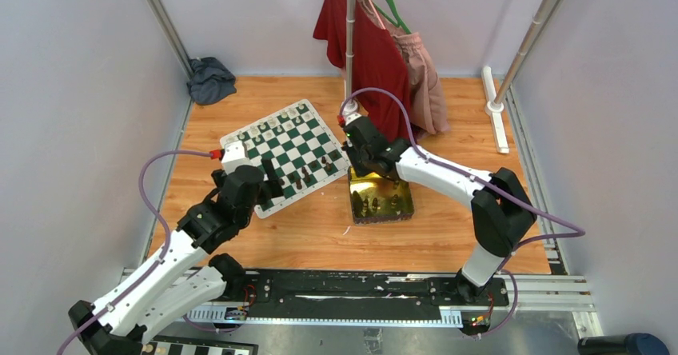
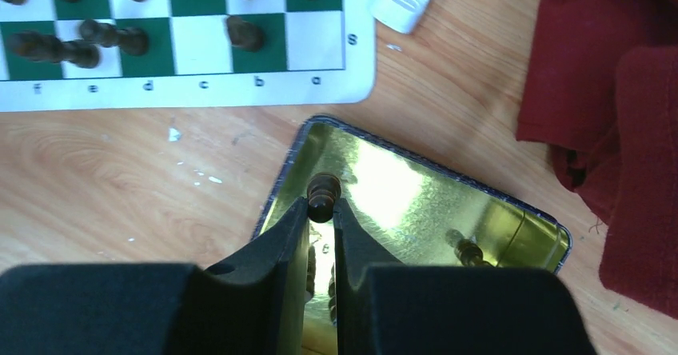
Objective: Set up the chess pieces on the board
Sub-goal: Place the chess piece on the chessboard.
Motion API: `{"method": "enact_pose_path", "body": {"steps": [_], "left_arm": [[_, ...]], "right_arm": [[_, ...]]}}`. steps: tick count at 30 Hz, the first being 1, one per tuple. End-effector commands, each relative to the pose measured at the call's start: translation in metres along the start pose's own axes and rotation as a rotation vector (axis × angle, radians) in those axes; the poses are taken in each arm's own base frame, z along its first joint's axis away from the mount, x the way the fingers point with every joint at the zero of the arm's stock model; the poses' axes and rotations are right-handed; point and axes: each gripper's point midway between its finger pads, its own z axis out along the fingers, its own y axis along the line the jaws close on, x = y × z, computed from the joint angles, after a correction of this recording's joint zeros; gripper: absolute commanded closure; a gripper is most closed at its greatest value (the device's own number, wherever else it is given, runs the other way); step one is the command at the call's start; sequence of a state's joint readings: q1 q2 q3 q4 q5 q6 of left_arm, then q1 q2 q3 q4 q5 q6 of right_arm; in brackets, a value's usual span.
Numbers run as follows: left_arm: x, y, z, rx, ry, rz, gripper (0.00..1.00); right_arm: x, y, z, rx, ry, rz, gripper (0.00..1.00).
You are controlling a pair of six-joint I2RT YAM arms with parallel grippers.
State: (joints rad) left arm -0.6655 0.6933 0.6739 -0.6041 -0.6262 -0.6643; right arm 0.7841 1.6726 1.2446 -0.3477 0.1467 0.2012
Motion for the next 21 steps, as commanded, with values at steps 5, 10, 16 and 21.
{"method": "enact_pose_path", "body": {"steps": [5, 10, 16, 21], "left_arm": [[-0.023, 0.009, -0.022, 0.005, -0.067, -0.068, 0.00], [-0.035, 0.011, -0.033, 0.026, -0.098, -0.086, 0.00], [-0.056, 0.010, -0.046, 0.046, -0.141, -0.086, 0.00], [-0.065, 0.011, -0.052, 0.054, -0.161, -0.088, 0.00]], "right_arm": [[-0.021, 0.035, -0.020, -0.024, -0.027, -0.106, 1.00], [-0.028, 0.066, -0.019, -0.065, -0.033, -0.159, 1.00], [-0.036, 0.102, -0.014, -0.115, -0.044, -0.218, 1.00], [-0.043, 0.133, -0.006, -0.153, -0.047, -0.267, 1.00]]}}
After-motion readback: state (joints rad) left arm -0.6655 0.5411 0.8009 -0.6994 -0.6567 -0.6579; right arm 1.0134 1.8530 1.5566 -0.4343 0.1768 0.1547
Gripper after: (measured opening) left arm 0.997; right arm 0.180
